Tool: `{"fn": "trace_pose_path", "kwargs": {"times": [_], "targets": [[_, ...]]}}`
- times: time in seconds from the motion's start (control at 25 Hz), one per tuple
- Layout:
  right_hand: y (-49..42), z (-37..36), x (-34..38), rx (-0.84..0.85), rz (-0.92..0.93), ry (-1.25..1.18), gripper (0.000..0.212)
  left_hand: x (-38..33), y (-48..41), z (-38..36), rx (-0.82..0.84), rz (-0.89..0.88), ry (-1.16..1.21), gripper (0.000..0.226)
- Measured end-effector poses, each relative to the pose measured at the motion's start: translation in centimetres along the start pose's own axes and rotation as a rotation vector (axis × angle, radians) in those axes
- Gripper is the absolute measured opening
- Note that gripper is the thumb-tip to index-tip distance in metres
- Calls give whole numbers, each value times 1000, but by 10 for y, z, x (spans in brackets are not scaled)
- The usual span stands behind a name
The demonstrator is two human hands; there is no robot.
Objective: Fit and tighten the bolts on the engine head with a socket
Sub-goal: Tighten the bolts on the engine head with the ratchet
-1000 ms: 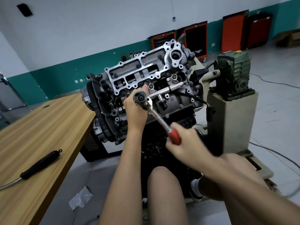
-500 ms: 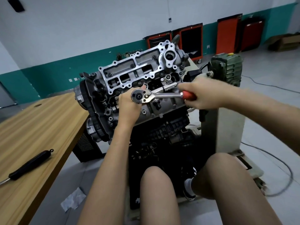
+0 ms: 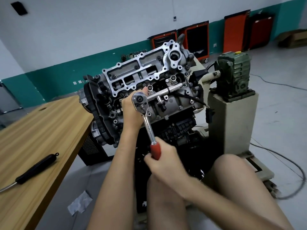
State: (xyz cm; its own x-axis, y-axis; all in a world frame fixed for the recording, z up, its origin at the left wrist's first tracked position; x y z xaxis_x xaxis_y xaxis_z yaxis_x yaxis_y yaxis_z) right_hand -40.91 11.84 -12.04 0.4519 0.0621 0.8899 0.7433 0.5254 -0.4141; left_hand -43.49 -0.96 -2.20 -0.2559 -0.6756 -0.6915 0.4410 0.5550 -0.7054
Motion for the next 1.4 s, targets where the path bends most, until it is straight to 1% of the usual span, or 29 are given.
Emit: {"fn": "trace_pose_path", "kwargs": {"times": [0.08, 0.16, 0.2, 0.24, 0.28, 0.32, 0.36, 0.4, 0.44, 0.48, 0.52, 0.6, 0.64, 0.72, 0.76, 0.8, 0.88, 0.96, 1.0, 1.08, 1.12, 1.16, 1.2, 1.24, 1.32, 1.4], "targets": [[-24, 45, 5, 131, 138, 220, 34, -1, -2, -1, 29, -17, -33, 56], [-62, 93, 23, 302, 276, 517, 36, -2, -4, -4, 45, -28, -17, 55], [-84, 111, 36, 357, 339, 662, 36, -1, -4, -4, 45, -29, -12, 54], [-105, 123, 51, 366, 418, 797, 35, 0, -4, -3, 35, -37, -15, 53], [-119, 129, 64, 337, 492, 902, 33, 2, -4, -1, 22, -33, -5, 48], [-128, 131, 70, 289, 540, 968, 31, 4, -2, 0, 8, -23, 8, 37], [-127, 131, 69, 240, 538, 986, 32, 6, -1, 0, -5, -5, 14, 29], [-119, 127, 59, 203, 488, 945, 34, 6, 1, 0, -9, 20, 17, 30], [-103, 121, 45, 180, 409, 840, 37, 6, 3, -1, -10, 37, 21, 39], [-81, 109, 30, 150, 337, 697, 39, 5, 4, -2, -15, 43, 27, 48], [-59, 91, 17, 106, 269, 538, 39, 4, 4, -3, -32, 34, 44, 50], [-21, 46, 1, -3, 136, 239, 35, 6, 3, -4, -68, 29, 71, 47], [-8, 21, -3, -48, 51, 112, 29, 8, 3, -4, -66, 42, 81, 46], [7, -19, -6, -63, -70, -43, 18, 9, 2, -3, -54, 69, 82, 38], [8, -20, -5, -50, -71, -55, 17, 8, 1, -1, -42, 72, 72, 35], [3, -9, -3, -22, -33, -19, 21, 7, 0, 0, -30, 62, 45, 37], [-19, 34, 2, 98, 107, 157, 31, 2, -2, 1, 2, 18, -16, 53], [-52, 82, 17, 266, 239, 446, 34, -1, -2, -2, 34, -9, -20, 57], [-74, 103, 27, 318, 302, 608, 33, -2, -3, -3, 49, -20, -21, 57], [-110, 129, 50, 323, 435, 894, 25, 0, -3, -3, 52, -18, -27, 53], [-119, 132, 57, 295, 481, 965, 22, 2, -3, -2, 36, -7, -16, 48], [-119, 130, 57, 258, 489, 973, 23, 4, -2, -2, 11, 9, 8, 45], [-111, 125, 50, 215, 455, 919, 27, 4, -1, 0, -20, 29, 34, 49], [-95, 116, 40, 168, 395, 809, 31, 5, 0, 0, -44, 47, 52, 52], [-54, 89, 17, 50, 280, 511, 38, 2, 2, -1, -65, 42, 51, 55], [-21, 48, 1, -27, 147, 222, 39, 0, 2, -2, -76, 20, 24, 54]]}}
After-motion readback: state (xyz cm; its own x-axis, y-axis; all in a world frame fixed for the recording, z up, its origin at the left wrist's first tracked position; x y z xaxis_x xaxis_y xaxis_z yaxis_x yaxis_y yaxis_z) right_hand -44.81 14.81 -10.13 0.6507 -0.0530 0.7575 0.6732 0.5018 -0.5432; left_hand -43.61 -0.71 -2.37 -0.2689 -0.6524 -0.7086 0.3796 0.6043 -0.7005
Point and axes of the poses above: each hand's wrist, its own y-axis away from the middle knuckle, its own z-axis out of the back of the hand, x = y × z, the point moved 5 cm from there along -y, towards the middle knuckle, and after that the axes turned 6 degrees about -x, right-handed, at the moved point
